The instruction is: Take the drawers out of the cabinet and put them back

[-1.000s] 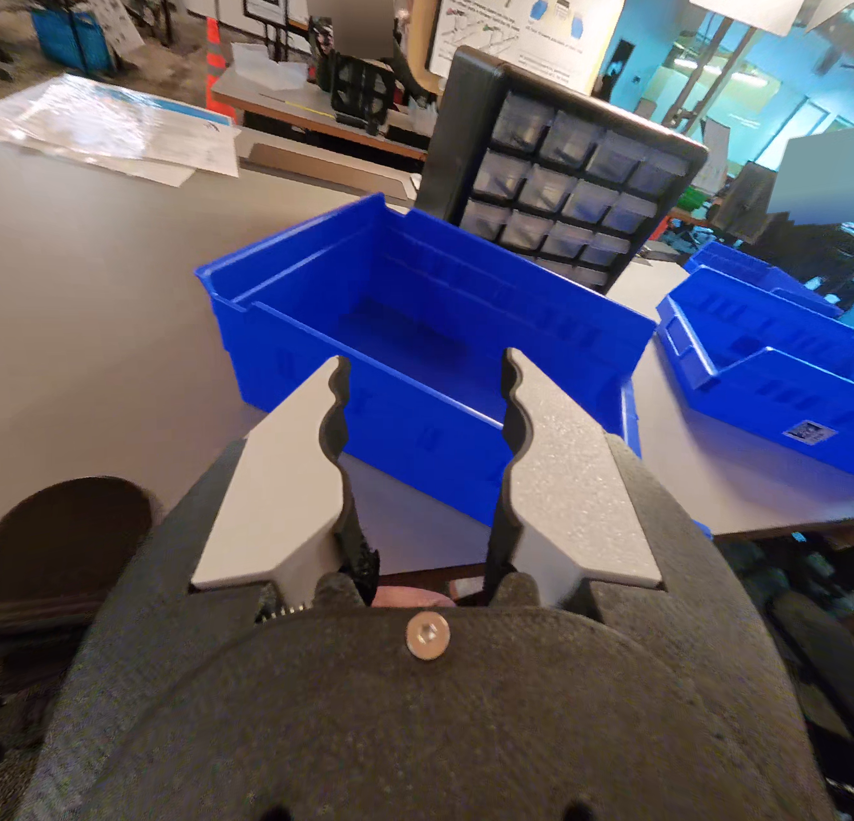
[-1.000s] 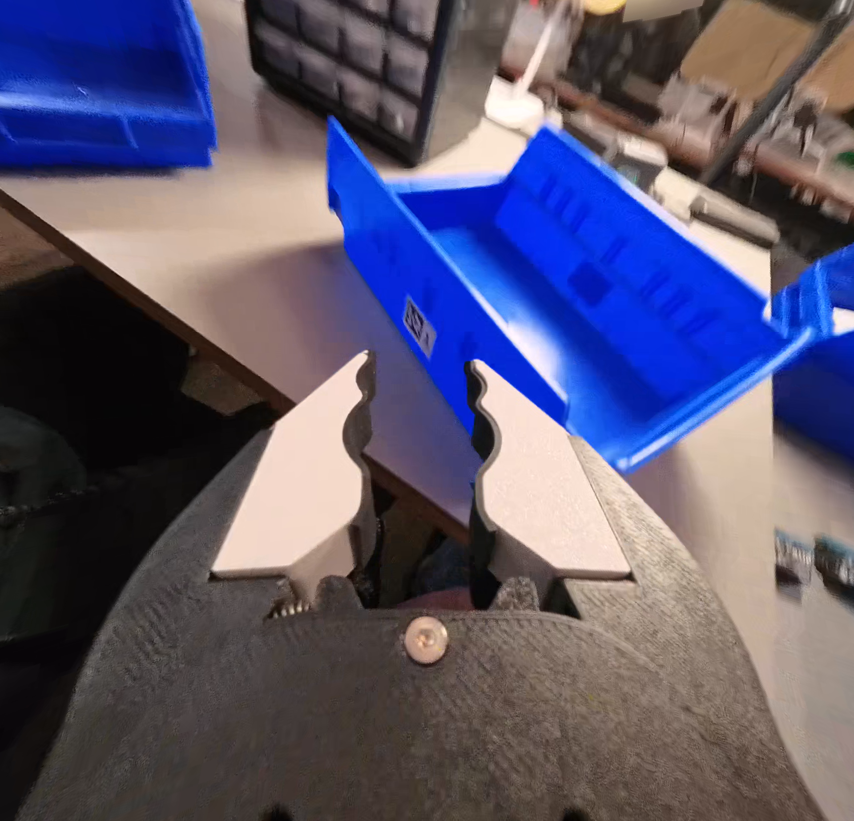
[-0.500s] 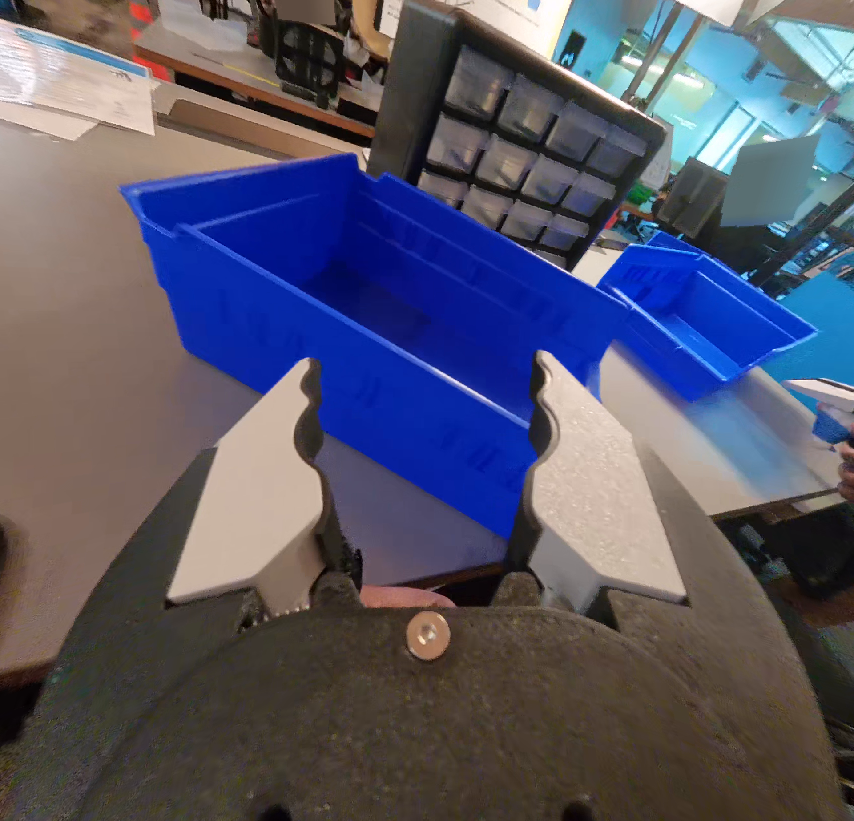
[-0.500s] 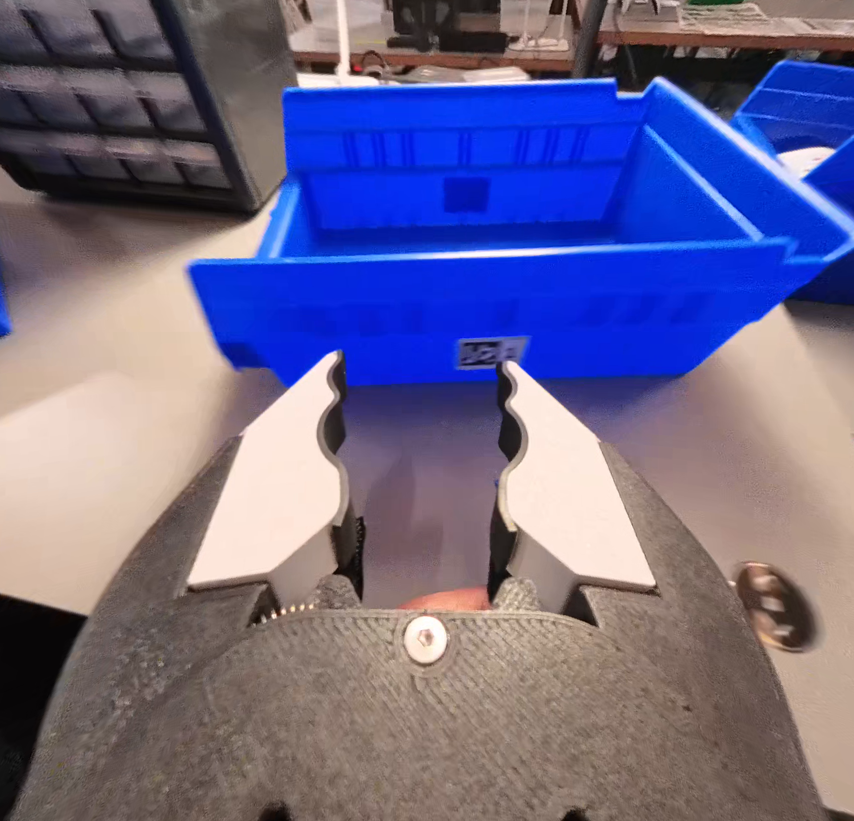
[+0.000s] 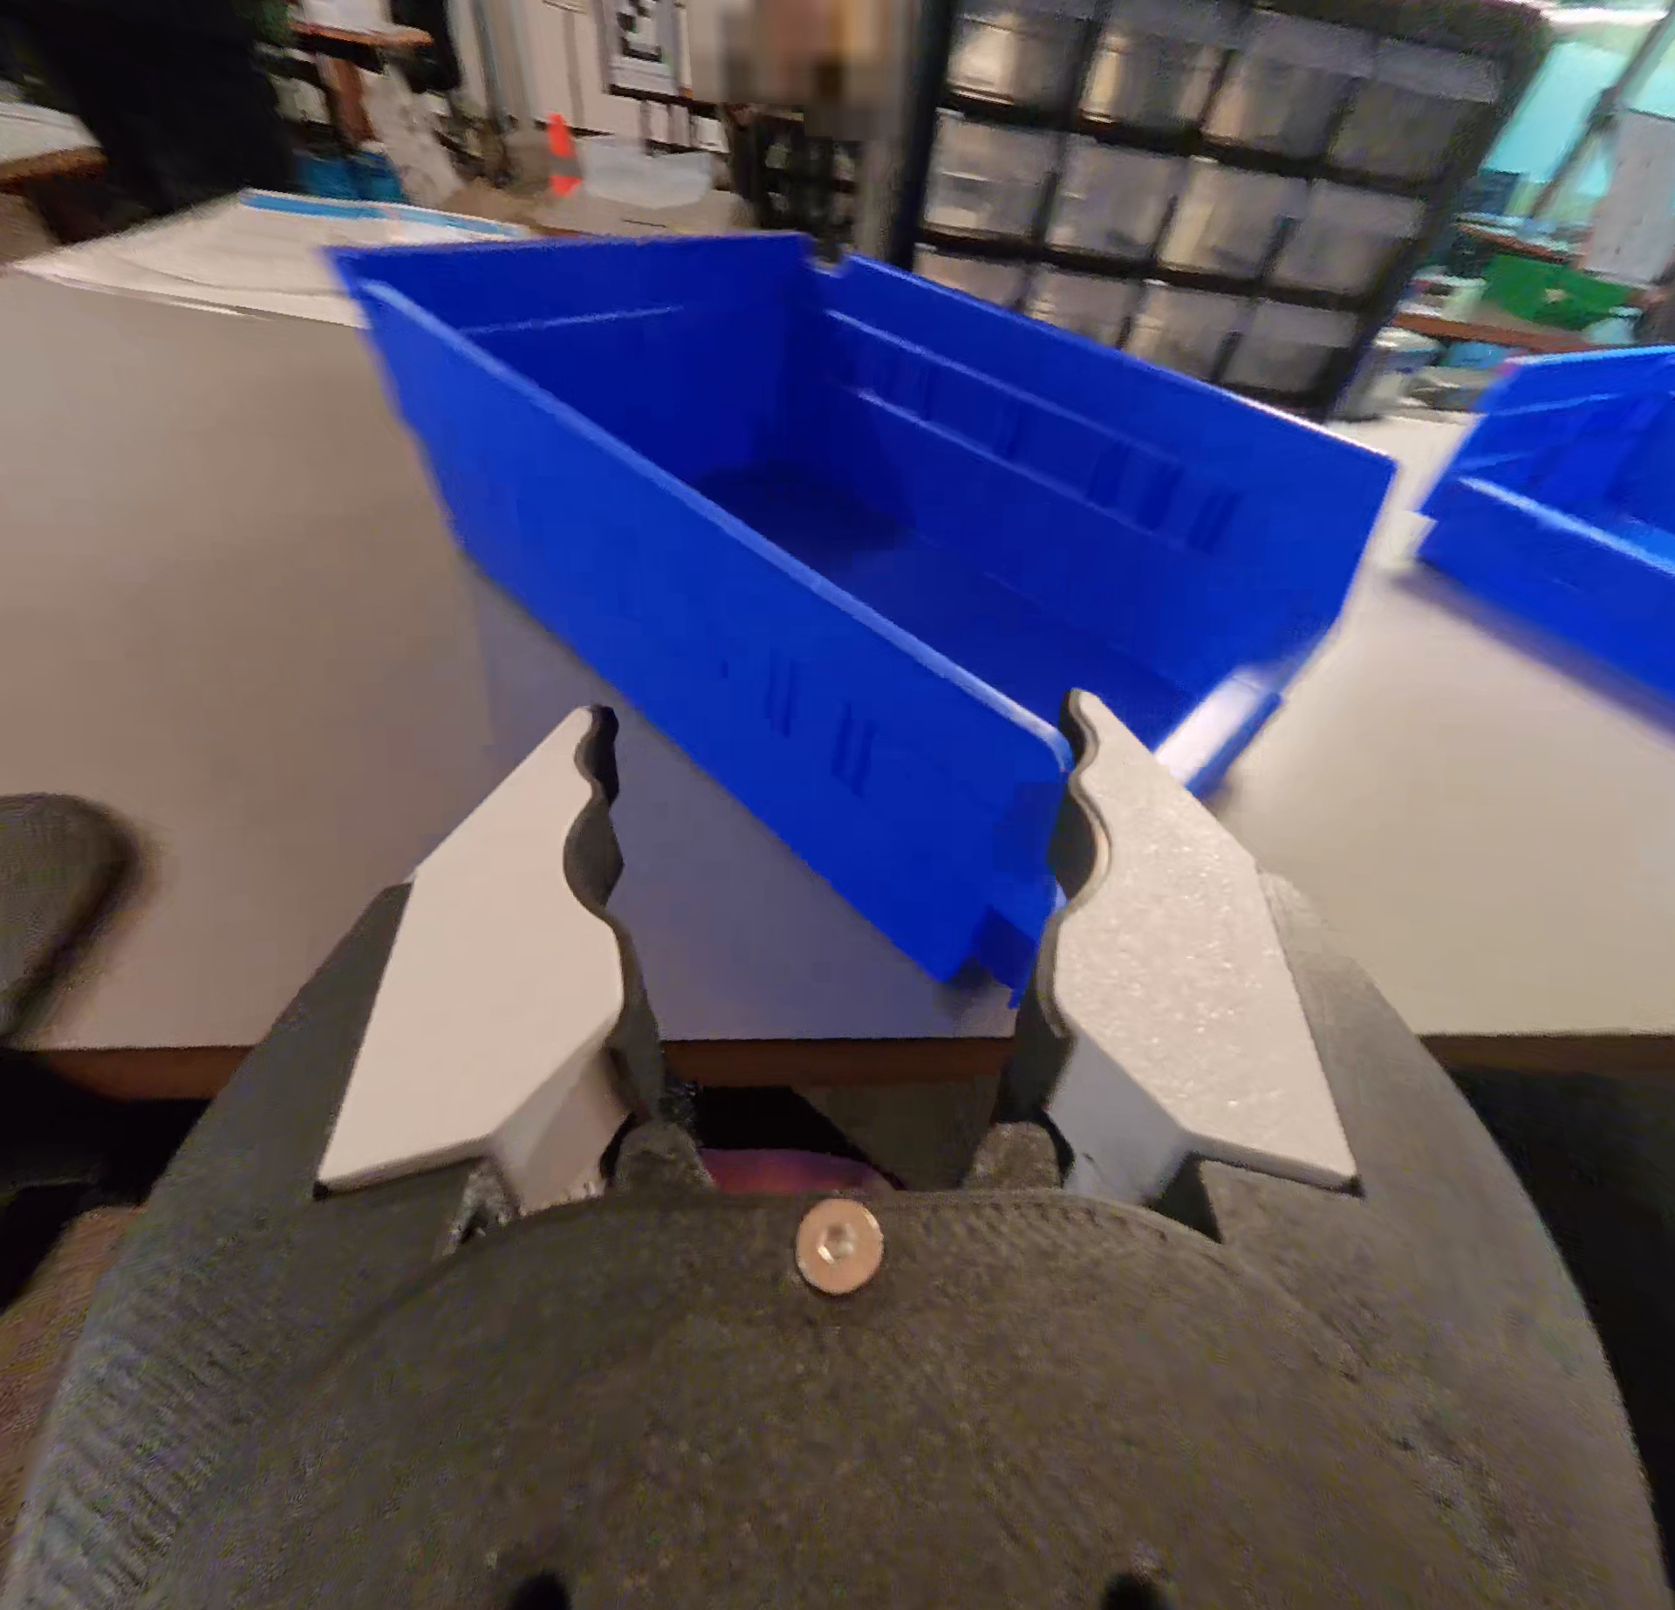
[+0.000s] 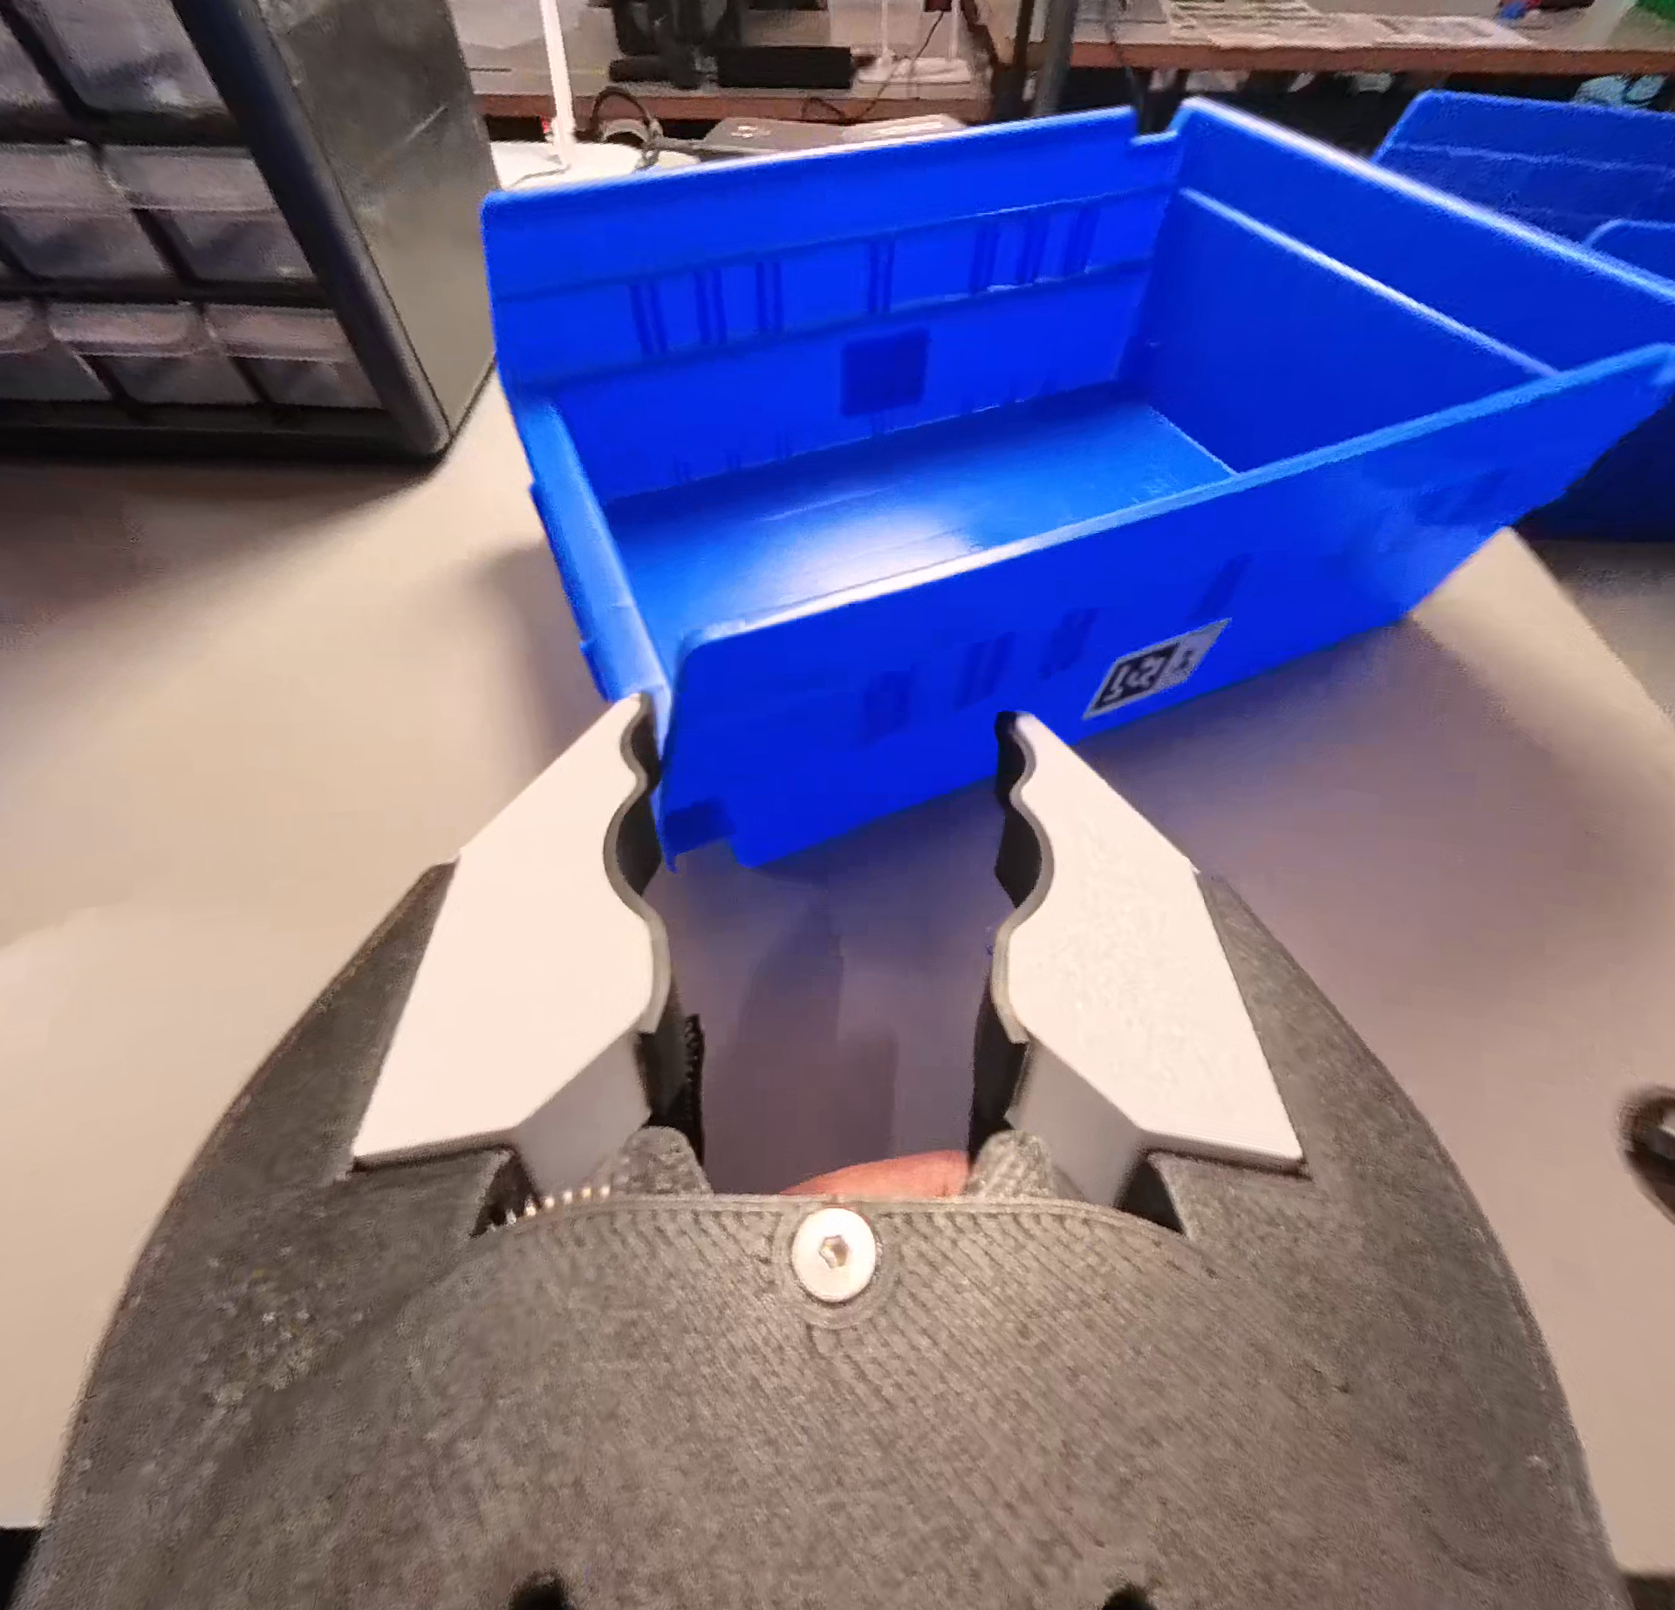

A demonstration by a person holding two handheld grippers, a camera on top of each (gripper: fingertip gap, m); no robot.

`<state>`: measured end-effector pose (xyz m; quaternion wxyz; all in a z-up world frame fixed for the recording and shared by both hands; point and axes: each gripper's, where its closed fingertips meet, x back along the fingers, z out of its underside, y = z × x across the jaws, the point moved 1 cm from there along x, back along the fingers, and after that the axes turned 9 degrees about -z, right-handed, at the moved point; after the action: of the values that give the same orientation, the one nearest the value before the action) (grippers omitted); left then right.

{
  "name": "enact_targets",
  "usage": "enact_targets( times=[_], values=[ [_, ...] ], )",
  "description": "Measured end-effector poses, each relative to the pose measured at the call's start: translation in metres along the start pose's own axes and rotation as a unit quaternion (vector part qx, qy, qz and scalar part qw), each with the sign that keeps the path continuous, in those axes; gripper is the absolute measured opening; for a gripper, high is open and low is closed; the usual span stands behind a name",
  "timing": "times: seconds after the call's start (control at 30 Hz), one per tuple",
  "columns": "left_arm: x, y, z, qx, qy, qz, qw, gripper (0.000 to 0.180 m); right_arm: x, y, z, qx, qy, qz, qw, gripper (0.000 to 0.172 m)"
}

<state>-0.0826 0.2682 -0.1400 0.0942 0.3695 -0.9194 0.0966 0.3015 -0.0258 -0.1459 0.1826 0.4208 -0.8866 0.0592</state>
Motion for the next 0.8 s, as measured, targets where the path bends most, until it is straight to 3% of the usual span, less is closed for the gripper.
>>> enact_targets(
  times=[0.13, 0.2, 0.27, 0.37, 0.47, 0.53, 0.7, 0.73, 0.8],
  values=[
    [-0.003, 0.088, -0.014, -0.005, -0.019, -0.130, 0.991, 0.080, 0.030, -0.047, 0.011, -0.018, -0.015, 0.061, 0.998, 0.067],
    [0.006, 0.111, -0.027, 0.015, -0.041, -0.150, 0.988, 0.080, 0.050, -0.069, 0.015, -0.031, -0.024, 0.093, 0.995, 0.063],
    [0.018, 0.102, -0.045, 0.019, -0.083, -0.134, 0.987, 0.080, 0.069, -0.070, 0.008, -0.027, -0.048, 0.102, 0.993, 0.062],
    [0.021, 0.048, -0.055, -0.019, -0.111, -0.059, 0.992, 0.082, 0.074, -0.028, -0.010, -0.002, -0.080, 0.050, 0.996, 0.062],
    [0.003, -0.015, -0.038, -0.059, -0.074, 0.036, 0.995, 0.087, 0.046, 0.031, -0.025, 0.024, -0.083, -0.037, 0.996, 0.062],
    [-0.011, -0.042, -0.025, -0.089, -0.047, 0.061, 0.993, 0.087, 0.012, 0.056, -0.031, 0.039, -0.065, -0.066, 0.995, 0.067],
    [-0.048, -0.064, -0.012, -0.146, -0.017, 0.042, 0.988, 0.078, -0.072, 0.079, -0.043, 0.049, -0.011, -0.050, 0.998, 0.078],
    [-0.052, -0.063, -0.013, -0.154, -0.021, 0.032, 0.987, 0.066, -0.085, 0.075, -0.042, 0.051, 0.004, -0.033, 0.998, 0.076],
    [-0.055, -0.060, -0.015, -0.164, -0.025, 0.026, 0.986, 0.061, -0.097, 0.070, -0.037, 0.040, 0.015, -0.022, 0.999, 0.065]
  ],
)
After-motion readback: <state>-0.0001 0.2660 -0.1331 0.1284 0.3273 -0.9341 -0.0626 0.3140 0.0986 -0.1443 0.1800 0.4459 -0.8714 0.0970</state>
